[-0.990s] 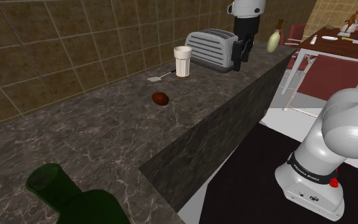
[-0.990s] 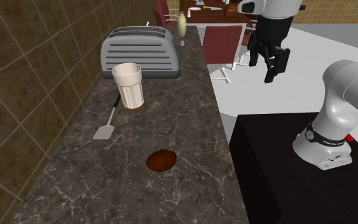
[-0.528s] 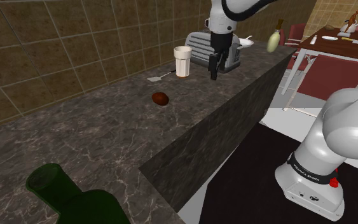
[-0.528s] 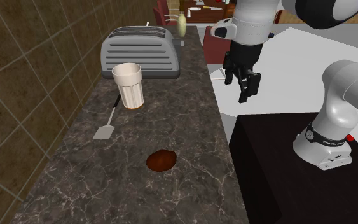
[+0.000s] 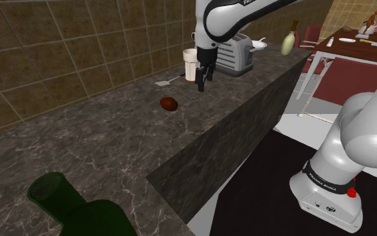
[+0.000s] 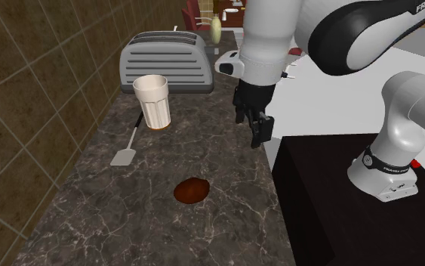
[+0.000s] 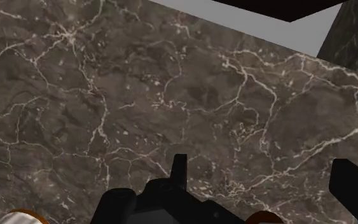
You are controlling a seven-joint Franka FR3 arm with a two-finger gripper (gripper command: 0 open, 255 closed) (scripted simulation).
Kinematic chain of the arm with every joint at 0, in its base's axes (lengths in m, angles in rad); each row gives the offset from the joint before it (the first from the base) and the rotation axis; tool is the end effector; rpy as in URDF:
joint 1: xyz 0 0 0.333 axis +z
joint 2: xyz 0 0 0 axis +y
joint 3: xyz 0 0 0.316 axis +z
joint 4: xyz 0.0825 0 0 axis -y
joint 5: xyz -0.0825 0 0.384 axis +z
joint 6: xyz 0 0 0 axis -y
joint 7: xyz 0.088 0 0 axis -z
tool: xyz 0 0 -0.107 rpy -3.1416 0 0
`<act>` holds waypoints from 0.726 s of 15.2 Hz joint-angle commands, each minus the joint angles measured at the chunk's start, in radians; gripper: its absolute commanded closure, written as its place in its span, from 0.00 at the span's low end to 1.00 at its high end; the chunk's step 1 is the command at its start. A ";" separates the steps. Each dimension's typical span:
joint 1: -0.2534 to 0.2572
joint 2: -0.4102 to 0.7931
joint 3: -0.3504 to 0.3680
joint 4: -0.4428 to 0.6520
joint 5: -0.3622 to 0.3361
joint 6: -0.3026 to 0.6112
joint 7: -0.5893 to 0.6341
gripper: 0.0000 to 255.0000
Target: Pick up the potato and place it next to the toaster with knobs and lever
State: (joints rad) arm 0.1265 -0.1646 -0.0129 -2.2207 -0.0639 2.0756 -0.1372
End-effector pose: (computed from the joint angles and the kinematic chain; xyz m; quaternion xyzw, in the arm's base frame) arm 0.4950 0.0530 0.4469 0.9897 0.1401 0.0094 0.0272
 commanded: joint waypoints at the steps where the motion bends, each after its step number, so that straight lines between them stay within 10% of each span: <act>1: 0.010 0.072 0.011 0.040 0.000 0.047 0.003 0.00; 11: 0.050 0.406 0.046 0.307 -0.023 0.186 -0.002 0.00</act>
State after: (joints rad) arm 0.1706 0.2027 0.0289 -1.9498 -0.0834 2.2507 -0.1414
